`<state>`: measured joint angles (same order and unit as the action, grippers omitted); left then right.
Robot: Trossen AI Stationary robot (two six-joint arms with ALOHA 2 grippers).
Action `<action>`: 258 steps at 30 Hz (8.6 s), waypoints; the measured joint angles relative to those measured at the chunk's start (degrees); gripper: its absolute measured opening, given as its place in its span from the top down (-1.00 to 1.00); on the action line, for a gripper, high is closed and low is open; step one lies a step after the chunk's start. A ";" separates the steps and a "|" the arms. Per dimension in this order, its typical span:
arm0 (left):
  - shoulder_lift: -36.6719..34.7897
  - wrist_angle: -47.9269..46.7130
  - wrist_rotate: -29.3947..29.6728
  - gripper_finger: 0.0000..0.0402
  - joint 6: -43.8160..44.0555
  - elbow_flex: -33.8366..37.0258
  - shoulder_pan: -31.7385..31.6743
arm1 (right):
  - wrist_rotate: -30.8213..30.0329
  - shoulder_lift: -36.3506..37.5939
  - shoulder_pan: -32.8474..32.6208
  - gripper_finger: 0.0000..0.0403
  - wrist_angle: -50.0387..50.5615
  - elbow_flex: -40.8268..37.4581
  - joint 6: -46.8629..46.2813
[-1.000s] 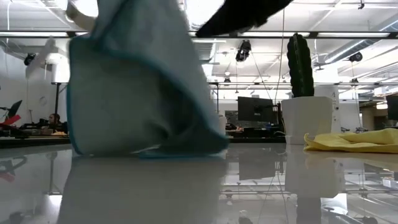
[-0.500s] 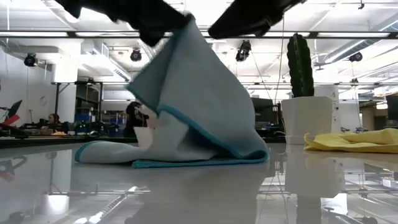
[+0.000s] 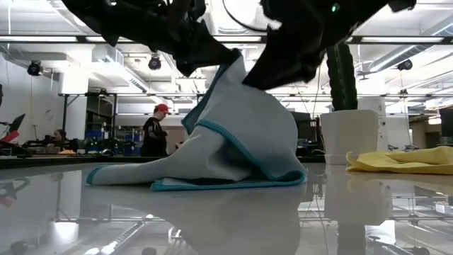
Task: Fold microfiber towels
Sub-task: Fold the light blue cloth
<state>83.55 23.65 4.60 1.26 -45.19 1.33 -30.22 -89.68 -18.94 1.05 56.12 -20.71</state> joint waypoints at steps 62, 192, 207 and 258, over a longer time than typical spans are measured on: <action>27.45 2.28 2.93 0.25 0.17 -4.13 -8.85 | 1.62 2.35 0.11 0.96 26.93 0.24 -5.62; 0.98 -18.13 9.22 1.00 -9.03 7.80 -8.09 | 14.40 -18.63 15.13 0.46 31.77 22.45 -12.95; 0.98 -17.61 9.21 1.00 -8.99 7.85 -8.07 | 17.33 -18.56 15.20 0.94 31.74 22.45 -9.29; -43.87 -18.25 8.87 1.00 -34.59 5.79 -16.83 | -13.09 28.66 13.00 0.96 35.90 21.51 34.81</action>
<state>39.69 5.40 13.47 -33.34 -39.39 -15.50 -43.31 -61.02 -5.94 36.95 77.62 14.10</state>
